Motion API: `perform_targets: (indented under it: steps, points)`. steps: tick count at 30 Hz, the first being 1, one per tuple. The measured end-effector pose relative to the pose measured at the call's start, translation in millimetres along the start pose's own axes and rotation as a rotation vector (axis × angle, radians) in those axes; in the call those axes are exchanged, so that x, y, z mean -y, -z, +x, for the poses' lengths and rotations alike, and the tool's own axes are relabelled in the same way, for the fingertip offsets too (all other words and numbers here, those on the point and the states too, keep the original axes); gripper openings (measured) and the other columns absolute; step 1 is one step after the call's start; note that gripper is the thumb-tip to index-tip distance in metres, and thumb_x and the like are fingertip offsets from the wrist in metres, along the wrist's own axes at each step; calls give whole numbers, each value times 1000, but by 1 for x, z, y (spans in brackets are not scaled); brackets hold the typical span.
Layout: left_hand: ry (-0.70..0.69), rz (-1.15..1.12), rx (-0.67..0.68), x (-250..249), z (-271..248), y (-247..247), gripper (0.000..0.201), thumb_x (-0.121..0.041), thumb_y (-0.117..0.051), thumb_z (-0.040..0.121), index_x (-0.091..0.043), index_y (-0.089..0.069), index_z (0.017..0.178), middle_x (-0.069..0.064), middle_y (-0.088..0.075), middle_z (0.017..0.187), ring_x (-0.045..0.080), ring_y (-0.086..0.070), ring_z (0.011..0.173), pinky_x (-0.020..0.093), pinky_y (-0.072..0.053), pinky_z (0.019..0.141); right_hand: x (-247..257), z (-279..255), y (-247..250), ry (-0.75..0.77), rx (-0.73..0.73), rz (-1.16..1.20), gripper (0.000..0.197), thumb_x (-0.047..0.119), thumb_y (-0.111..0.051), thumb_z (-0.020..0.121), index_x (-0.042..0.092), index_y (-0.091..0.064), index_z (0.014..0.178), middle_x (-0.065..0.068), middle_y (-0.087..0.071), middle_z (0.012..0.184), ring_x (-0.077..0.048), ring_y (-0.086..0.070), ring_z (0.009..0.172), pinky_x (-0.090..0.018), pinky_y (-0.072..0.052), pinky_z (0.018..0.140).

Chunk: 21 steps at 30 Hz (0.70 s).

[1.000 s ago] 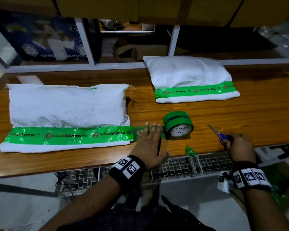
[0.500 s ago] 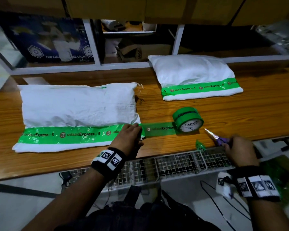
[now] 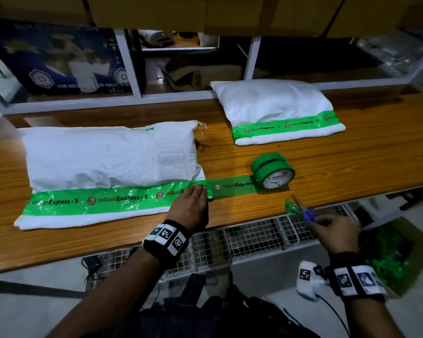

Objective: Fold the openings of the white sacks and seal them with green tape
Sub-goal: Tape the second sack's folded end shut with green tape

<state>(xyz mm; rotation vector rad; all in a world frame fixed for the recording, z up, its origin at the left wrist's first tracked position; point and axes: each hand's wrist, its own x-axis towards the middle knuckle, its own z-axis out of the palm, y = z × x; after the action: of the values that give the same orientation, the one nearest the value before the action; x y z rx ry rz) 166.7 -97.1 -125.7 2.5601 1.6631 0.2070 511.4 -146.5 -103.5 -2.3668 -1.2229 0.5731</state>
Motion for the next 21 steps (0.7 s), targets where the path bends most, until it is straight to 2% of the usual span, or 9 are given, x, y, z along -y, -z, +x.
perform_targets:
  steps: [2, 3, 5, 8, 9, 12, 15, 18, 21]
  points:
    - [20, 1, 5, -1, 0, -1, 46, -6, -73, 70, 9, -67, 113, 27, -69, 111, 42, -67, 99, 45, -60, 78, 15, -20, -3, 12, 222, 261, 18, 26, -83, 80, 9, -77, 81, -7, -75, 71, -21, -71, 65, -34, -55, 64]
    - [35, 1, 8, -1, 0, 0, 46, -6, -73, 70, 7, -67, 114, 26, -69, 113, 41, -68, 100, 45, -60, 77, 28, -33, -7, 6, 351, 352, 22, 31, -80, 82, 9, -76, 82, -6, -75, 72, -18, -70, 61, -32, -53, 58]
    - [66, -9, 8, -1, 0, 1, 45, -8, -72, 74, 4, -67, 117, 23, -68, 118, 38, -68, 105, 44, -59, 75, 51, -52, -16, 3, 595, 421, 40, 46, -73, 85, 6, -75, 85, -8, -76, 77, -21, -68, 59, -28, -47, 52]
    - [100, -44, 9, -2, 1, 3, 45, -12, -65, 83, -1, -63, 126, 19, -64, 129, 34, -64, 114, 44, -58, 79, 69, -56, -33, -71, 890, 496, 67, 74, -57, 83, 8, -69, 81, -9, -63, 65, -18, -51, 46, -19, -34, 42]
    - [107, -51, 12, -1, 1, 3, 45, -14, -61, 86, -3, -60, 130, 17, -61, 133, 33, -63, 117, 44, -57, 81, 73, -54, -38, -91, 967, 507, 69, 77, -56, 78, 10, -68, 78, -6, -56, 59, -15, -43, 41, -17, -29, 39]
    - [144, -59, 25, -3, 0, 4, 48, -16, -55, 91, -6, -54, 137, 15, -54, 143, 31, -60, 123, 45, -56, 86, 85, -44, -49, -181, 1187, 554, 66, 73, -63, 70, 7, -68, 72, 1, -43, 47, -8, -28, 31, -14, -15, 35]
    - [174, -49, 45, -6, 1, 5, 51, -17, -51, 93, -8, -48, 143, 13, -48, 149, 31, -56, 127, 44, -53, 90, 95, -32, -55, -237, 1315, 662, 69, 70, -76, 59, 4, -66, 77, 4, -39, 44, -6, -25, 29, -12, -14, 35]
    - [194, -31, 45, -7, 2, 4, 52, -20, -47, 96, -10, -43, 146, 11, -42, 153, 29, -53, 130, 42, -51, 93, 105, -24, -60, -279, 1328, 711, 59, 63, -67, 73, 4, -65, 78, 5, -36, 42, -5, -25, 28, -11, -14, 35]
    - [190, -27, 12, -7, 1, 1, 50, -18, -49, 94, -8, -48, 143, 14, -47, 150, 30, -56, 128, 44, -54, 88, 110, -19, -66, -311, 1323, 760, 52, 57, -59, 82, 5, -63, 77, 6, -35, 42, -5, -24, 28, -10, -14, 35]
